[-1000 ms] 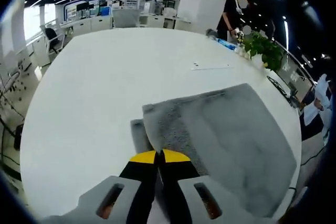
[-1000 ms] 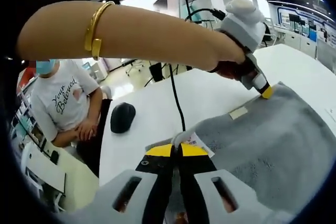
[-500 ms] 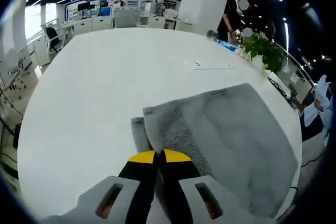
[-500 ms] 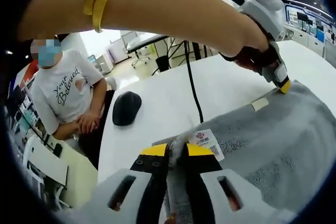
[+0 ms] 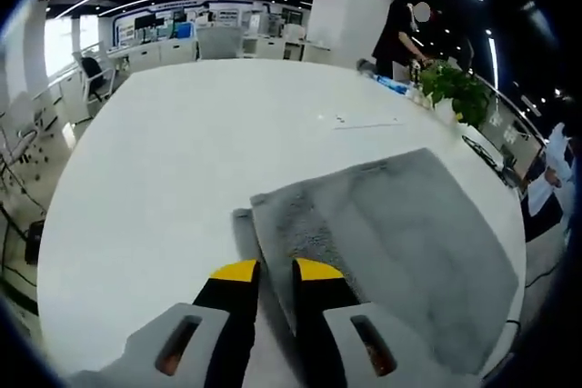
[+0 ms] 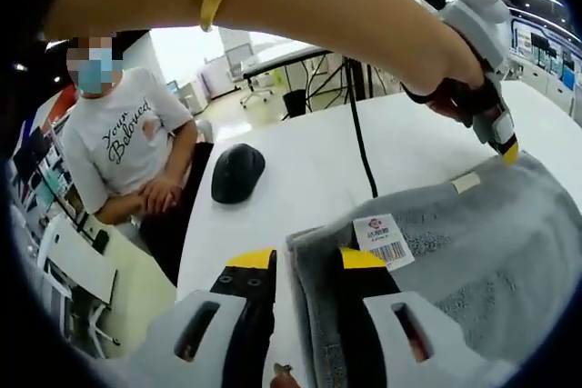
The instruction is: Fold the towel on the table until its edges align and the towel forms a compact rectangular stack.
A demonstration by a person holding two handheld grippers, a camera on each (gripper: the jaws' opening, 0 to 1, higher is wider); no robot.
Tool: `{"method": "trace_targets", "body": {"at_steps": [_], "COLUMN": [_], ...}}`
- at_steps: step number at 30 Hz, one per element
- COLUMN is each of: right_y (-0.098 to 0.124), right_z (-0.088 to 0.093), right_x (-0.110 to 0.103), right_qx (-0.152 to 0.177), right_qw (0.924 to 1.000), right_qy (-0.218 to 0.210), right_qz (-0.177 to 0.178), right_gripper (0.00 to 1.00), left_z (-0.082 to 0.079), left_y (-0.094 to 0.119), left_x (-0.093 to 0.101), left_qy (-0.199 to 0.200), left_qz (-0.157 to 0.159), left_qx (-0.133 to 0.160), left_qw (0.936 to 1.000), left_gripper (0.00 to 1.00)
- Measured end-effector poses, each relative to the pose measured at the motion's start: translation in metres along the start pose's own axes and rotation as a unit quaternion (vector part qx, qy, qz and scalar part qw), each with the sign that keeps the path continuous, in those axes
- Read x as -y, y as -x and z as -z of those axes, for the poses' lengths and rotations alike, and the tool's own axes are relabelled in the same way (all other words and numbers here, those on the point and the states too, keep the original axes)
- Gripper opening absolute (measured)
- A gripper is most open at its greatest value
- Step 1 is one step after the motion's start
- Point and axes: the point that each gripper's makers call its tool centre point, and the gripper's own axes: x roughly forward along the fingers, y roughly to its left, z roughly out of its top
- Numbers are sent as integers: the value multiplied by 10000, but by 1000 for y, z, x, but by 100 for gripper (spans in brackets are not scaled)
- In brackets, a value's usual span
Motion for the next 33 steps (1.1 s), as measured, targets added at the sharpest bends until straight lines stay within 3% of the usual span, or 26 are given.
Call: {"method": "trace_targets", "body": {"at_steps": [8, 9, 13, 16, 20, 23, 28, 33], "right_y": [22, 25, 47, 63, 84, 97, 116, 134], "right_z": [-12, -14, -20, -23, -24, -25, -25, -19], "right_x": [1, 2, 10, 16, 26, 33, 34, 38], "right_qx": [212, 248, 440, 544, 629, 669, 738, 760], "right_qw": [9997, 9996, 9984, 9972, 9956, 9943, 9926, 9904], "right_qy": [33, 30, 14, -7, -79, -108, -129, -176], "right_qz": [124, 153, 357, 516, 695, 823, 960, 1137], "right_gripper": [26, 27, 30, 33, 35, 36, 37, 38], "left_z": [-8, -4, -3, -5, -4, -2, 2, 13], "left_y": [38, 37, 68, 87, 113, 131, 162, 185], "left_x": [18, 12, 19, 11, 15, 6, 19, 18], "left_qy": [4, -9, -103, -181, -331, -487, -529, -628], "left_qz": [-85, -120, -341, -480, -619, -757, -819, -914], "left_qx": [214, 233, 271, 308, 221, 114, 85, -4], "left_qw": [9997, 9997, 9990, 9982, 9973, 9959, 9952, 9938], "left_gripper": [23, 25, 29, 34, 39, 41, 43, 45]}}
